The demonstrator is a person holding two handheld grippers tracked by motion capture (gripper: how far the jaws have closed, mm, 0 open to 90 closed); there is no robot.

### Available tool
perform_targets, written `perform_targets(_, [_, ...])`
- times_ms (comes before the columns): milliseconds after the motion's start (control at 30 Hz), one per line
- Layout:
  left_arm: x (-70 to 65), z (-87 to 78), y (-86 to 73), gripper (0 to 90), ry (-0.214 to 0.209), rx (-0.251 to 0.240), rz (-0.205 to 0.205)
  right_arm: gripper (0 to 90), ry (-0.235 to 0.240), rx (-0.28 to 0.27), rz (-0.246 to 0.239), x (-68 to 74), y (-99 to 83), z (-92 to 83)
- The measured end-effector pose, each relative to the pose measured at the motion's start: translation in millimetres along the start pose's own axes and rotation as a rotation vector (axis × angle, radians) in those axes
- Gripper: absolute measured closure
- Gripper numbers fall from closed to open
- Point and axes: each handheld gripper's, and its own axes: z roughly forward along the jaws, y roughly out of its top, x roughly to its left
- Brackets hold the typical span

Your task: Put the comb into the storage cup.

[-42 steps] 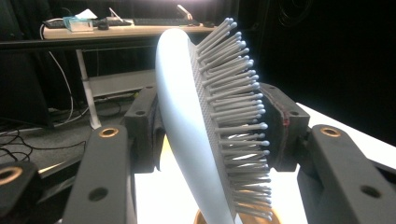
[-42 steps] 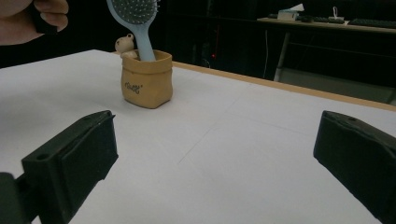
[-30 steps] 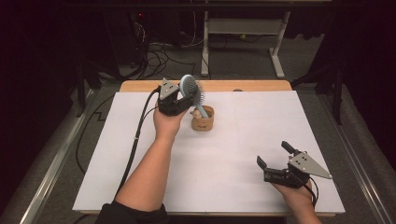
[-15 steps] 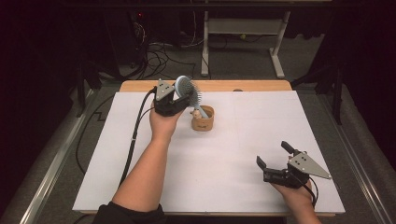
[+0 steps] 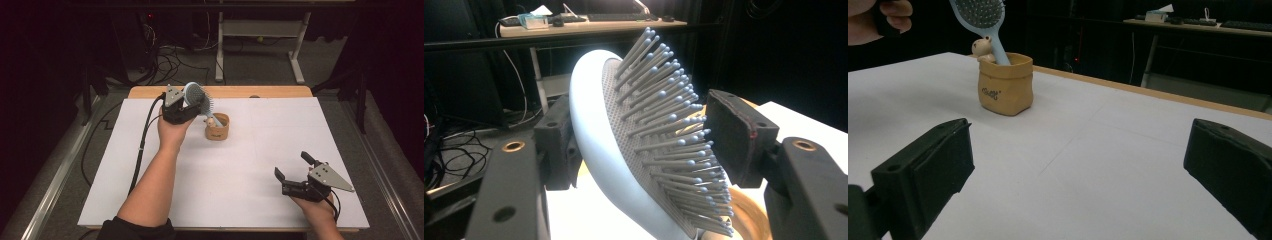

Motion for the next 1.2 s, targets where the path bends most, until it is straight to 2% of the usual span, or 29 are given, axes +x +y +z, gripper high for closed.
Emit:
perform_targets(167, [3.6,1.5,-0.4,30.0,0.027,0.021,0.004,0.3,0.002,-0.001,-0.002,0.4,-0.1,0.2])
perform_targets(467, [6.3,1.5,0.2,25.8,0.018,0.039,0.009,0.3,0.004,0.006,0.0,0.6,-1.1,1.4])
perform_targets(667, [6.3,2.8,1.2,20.4,0.035,0.037,-0.007,0.3,0.004,0.005,0.0,0.6,-0.9,1.0])
perform_targets(700, [6.0,2.8,1.5,19.2,0.042,0.039,-0.025,0.3,0.004,0.004,-0.002,0.6,-0.8,0.8])
perform_targets(800, [8.2,2.5,1.6,18.8,0.033,0.046,-0.011,0.3,0.001,0.005,0.001,0.2,-0.8,0.6])
perform_targets(1000, [7.5,0.6,3.1,16.2,0.024,0.057,-0.016,0.3,0.002,0.005,-0.005,0.5,-0.5,0.3])
perform_targets(1067, [7.2,-0.6,3.6,15.5,0.034,0.069,-0.028,0.3,0.0,0.002,-0.004,0.4,-0.5,0.4])
perform_targets(1100, [8.2,-1.1,3.8,15.3,0.031,0.078,-0.02,0.3,-0.001,0.003,-0.003,0.3,-0.6,0.4])
perform_targets(1200, [9.2,-3.8,4.3,10.4,0.026,0.082,-0.027,0.3,0.0,0.005,-0.005,0.7,-0.8,0.7])
